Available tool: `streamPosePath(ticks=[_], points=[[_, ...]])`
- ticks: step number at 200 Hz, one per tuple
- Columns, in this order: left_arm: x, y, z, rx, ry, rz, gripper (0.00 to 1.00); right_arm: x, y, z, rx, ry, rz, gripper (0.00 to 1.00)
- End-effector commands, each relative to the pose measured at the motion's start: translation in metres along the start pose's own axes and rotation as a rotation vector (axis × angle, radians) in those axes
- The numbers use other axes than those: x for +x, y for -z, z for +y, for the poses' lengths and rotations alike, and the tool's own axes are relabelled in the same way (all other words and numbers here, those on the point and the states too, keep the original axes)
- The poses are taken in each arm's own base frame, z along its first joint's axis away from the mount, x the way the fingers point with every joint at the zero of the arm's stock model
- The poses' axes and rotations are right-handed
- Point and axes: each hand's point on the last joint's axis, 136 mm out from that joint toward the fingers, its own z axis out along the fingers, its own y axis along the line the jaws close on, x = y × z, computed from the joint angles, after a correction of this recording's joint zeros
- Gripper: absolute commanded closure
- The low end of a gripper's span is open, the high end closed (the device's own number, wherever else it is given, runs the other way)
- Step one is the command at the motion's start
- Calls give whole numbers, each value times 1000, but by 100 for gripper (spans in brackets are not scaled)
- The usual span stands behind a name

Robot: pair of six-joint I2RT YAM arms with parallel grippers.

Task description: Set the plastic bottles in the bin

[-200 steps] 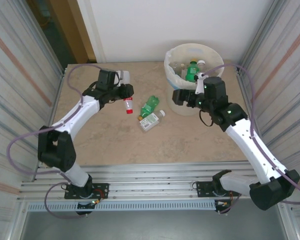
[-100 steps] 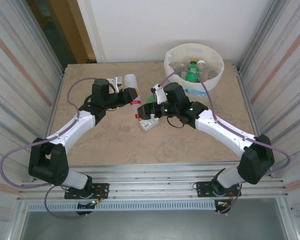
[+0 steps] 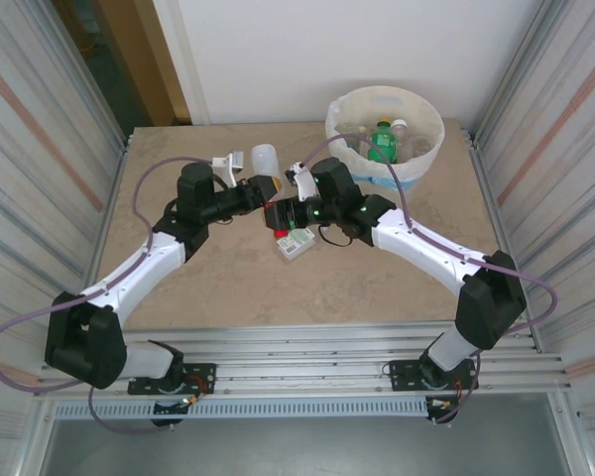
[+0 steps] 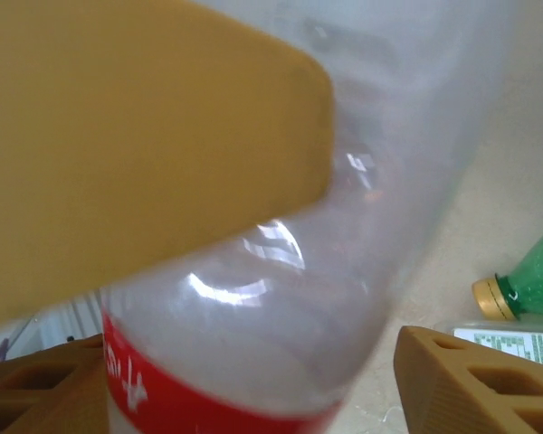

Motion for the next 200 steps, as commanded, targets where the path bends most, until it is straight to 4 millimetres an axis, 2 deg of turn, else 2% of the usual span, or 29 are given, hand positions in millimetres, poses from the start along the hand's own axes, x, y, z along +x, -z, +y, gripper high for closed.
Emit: streamPosePath(ticks=[1, 19, 45, 74, 90, 121, 136, 166, 200], points=[[3, 7, -17, 49, -7, -16, 54, -16, 0, 16, -52, 19, -45, 35], [3, 11, -19, 50, -7, -23, 54, -16, -2, 20, -62, 27, -46, 39], [1, 15, -25, 59, -19, -37, 50, -17, 0, 21, -62, 26, -50, 55], [-1, 19, -31, 70, -28, -50, 37, -19, 6, 22, -51, 22, -64, 74], [-2, 22, -35, 78, -36, -57, 29, -18, 7, 21, -44, 16, -65, 77], [-5, 32, -42, 71, -66, -83, 2, -17, 14, 17, -15, 11, -78, 80], [-7, 40, -47, 64, -94, -100, 1, -17, 18, 16, 5, 18, -81, 80], [-11, 64, -57, 25, -169, -159, 1, -27, 45, 12, 85, 42, -109, 80], [-18, 95, -60, -48, -267, -269, 1, -52, 94, 4, 173, 42, -161, 80]])
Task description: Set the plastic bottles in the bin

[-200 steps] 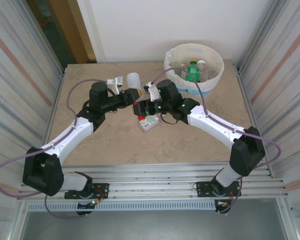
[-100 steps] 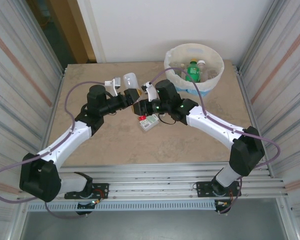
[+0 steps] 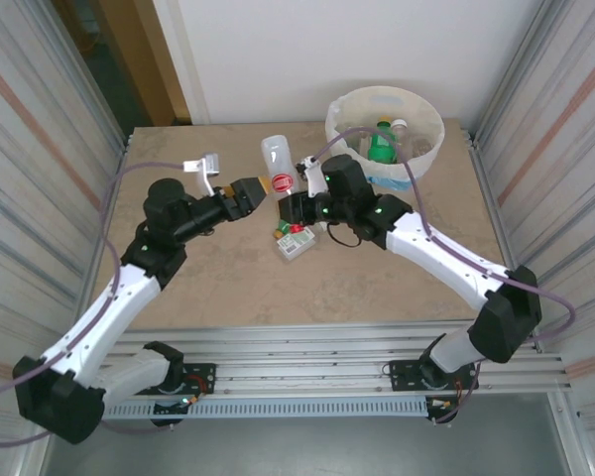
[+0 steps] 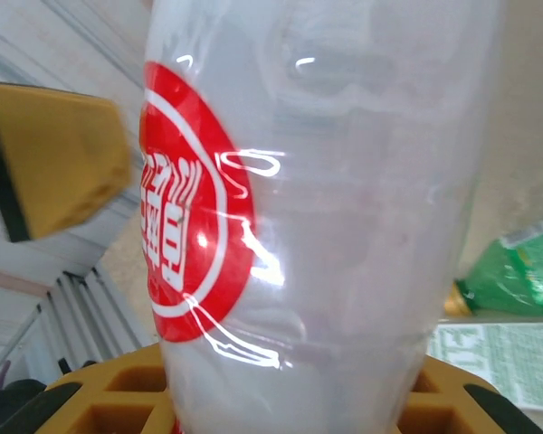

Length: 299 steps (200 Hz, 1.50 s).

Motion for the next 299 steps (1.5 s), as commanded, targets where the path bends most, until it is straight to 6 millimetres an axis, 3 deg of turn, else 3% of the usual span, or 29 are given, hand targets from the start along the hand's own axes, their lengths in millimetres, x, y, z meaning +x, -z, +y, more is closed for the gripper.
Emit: streamPosePath(ticks=[1, 60, 105, 121, 124, 166, 299], points=[[-7, 21, 4, -76, -111, -73, 1, -35, 48, -5, 79, 32, -85, 80], [-14, 49, 12, -169, -196, -168, 1, -89, 124, -58, 235, -60, -132, 77], [-11, 47, 18, -182, -187, -158, 1, -123, 147, -95, 255, -145, -175, 76], [-10, 45, 19, -182, -183, -150, 1, -129, 142, -108, 259, -165, -171, 76], [-10, 44, 19, -180, -183, -149, 1, -138, 148, -104, 254, -153, -193, 76], [-8, 42, 20, -180, -179, -139, 1, -155, 129, -130, 305, -178, -172, 76], [-5, 44, 24, -194, -176, -139, 1, -143, 86, -167, 334, -287, -52, 62]])
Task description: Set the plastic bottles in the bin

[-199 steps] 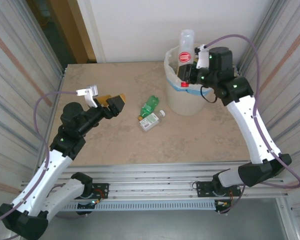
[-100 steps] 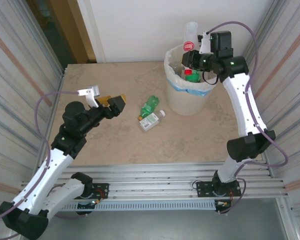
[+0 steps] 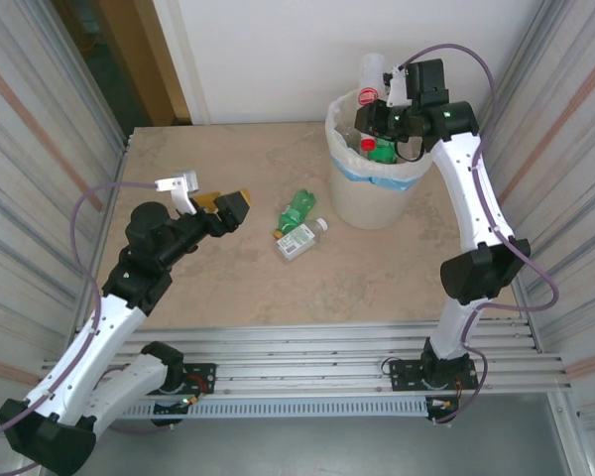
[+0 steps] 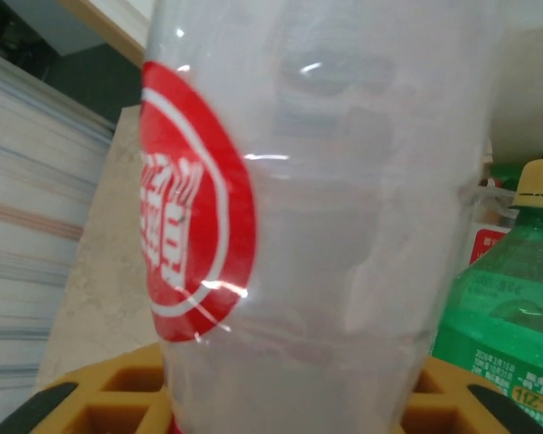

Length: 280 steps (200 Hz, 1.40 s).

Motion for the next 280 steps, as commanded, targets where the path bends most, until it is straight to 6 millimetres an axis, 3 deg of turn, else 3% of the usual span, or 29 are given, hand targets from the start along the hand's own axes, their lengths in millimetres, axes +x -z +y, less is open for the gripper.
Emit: streamPosePath(ticks=[1, 101, 157, 219, 259, 280], points=[[-2, 2, -1, -2, -21, -14, 1, 4, -1, -1, 1, -21, 29, 62], [-5, 6, -3, -4, -29, -23, 1, 11, -11, -13, 41, -43, 50, 45], [-6, 8, -1, -12, -32, -36, 1, 15, -11, -19, 70, -45, 53, 42], [-4, 6, 1, -20, -31, -30, 1, -4, 5, -11, 121, 44, -62, 42], [-4, 5, 1, -14, -25, -25, 1, -19, -1, 14, 221, 243, -186, 21], [-3, 3, 0, -7, -19, -20, 1, -31, -11, 10, 279, 268, -237, 15]])
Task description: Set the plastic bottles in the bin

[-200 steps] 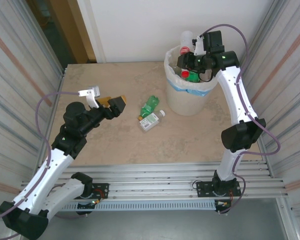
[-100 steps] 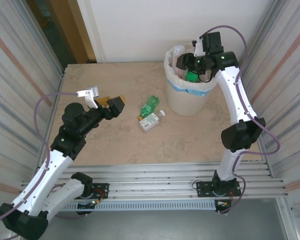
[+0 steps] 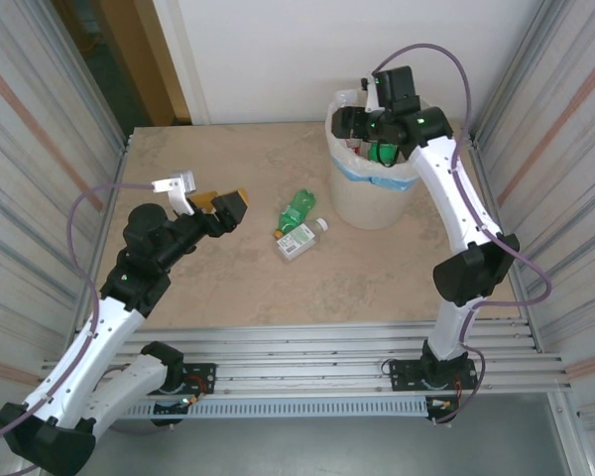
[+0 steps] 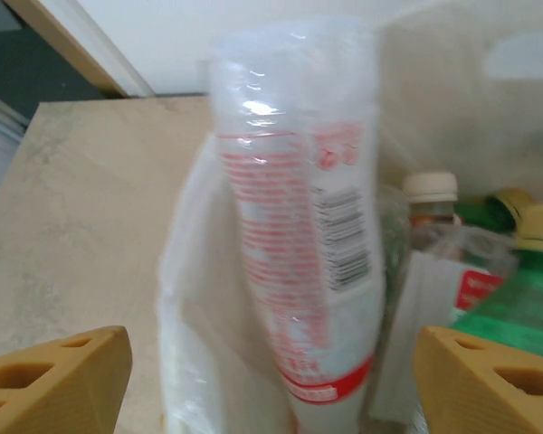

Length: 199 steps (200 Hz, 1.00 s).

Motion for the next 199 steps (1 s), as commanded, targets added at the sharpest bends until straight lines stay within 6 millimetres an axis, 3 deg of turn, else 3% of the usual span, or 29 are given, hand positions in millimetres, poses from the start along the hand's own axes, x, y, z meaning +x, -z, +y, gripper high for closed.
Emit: streamPosePath(ticks=[1, 58, 84, 149, 199], points=[[2, -2, -1, 9, -10, 3, 1, -32, 6, -10, 115, 75, -146, 14], [-1, -2, -5, 15, -10, 11, 1, -50, -43, -17, 163, 114, -190, 13], [-1, -3, -6, 19, -11, 16, 1, -58, -56, -22, 209, 121, -192, 15], [8, -14, -4, 38, 17, 44, 1, -77, -42, -47, 278, 65, -255, 21], [7, -14, -5, 42, 20, 42, 1, -77, -37, -74, 305, 24, -237, 24]])
